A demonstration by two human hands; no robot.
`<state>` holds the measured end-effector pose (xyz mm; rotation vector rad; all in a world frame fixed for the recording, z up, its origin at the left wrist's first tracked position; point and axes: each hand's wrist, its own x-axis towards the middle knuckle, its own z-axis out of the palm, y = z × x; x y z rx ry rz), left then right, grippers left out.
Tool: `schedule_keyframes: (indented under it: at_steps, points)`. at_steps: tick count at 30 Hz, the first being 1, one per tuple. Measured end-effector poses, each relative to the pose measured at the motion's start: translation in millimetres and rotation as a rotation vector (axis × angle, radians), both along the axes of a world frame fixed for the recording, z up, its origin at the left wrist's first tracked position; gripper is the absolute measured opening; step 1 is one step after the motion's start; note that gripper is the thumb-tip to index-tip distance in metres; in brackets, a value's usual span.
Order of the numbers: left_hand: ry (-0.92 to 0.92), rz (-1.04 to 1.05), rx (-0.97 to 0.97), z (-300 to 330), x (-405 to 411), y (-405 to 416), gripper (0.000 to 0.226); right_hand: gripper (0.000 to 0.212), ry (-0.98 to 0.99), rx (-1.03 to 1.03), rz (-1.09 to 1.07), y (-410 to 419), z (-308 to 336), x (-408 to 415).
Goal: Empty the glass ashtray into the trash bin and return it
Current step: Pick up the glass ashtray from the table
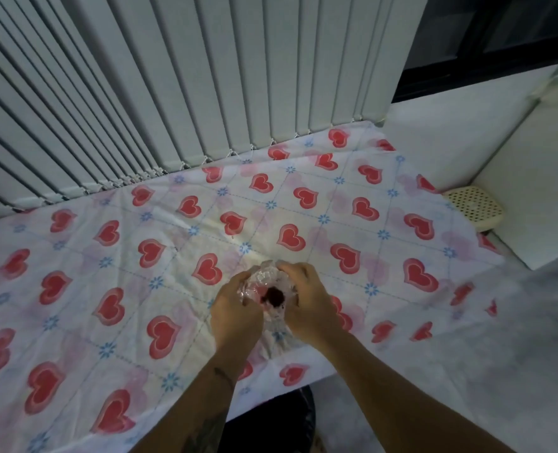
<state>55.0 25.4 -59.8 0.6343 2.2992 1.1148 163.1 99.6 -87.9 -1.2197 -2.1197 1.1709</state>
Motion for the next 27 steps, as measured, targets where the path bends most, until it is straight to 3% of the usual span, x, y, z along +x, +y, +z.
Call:
schedule_keyframes:
  at_steps: [2,10,17,27]
  points:
    - [0.004,-0.022,0.008,4.6,-3.2,-14.3,0.055,0.048,0.015,0.006,-0.021,-13.1,2.9,0.1]
    - [0.04,-0.219,0.035,26.5,-24.9,-115.7,0.053,0.066,0.171,-0.081,-0.114,-126.0,30.1,5.9]
    - [0.138,-0.338,0.078,41.1,-41.0,-212.0,0.042,0.066,0.23,-0.142,-0.222,-240.0,50.7,4.4]
    - [-0.006,-0.511,0.029,10.7,-15.4,-271.0,0.039,0.064,0.136,-0.396,-0.275,-294.8,36.8,46.7]
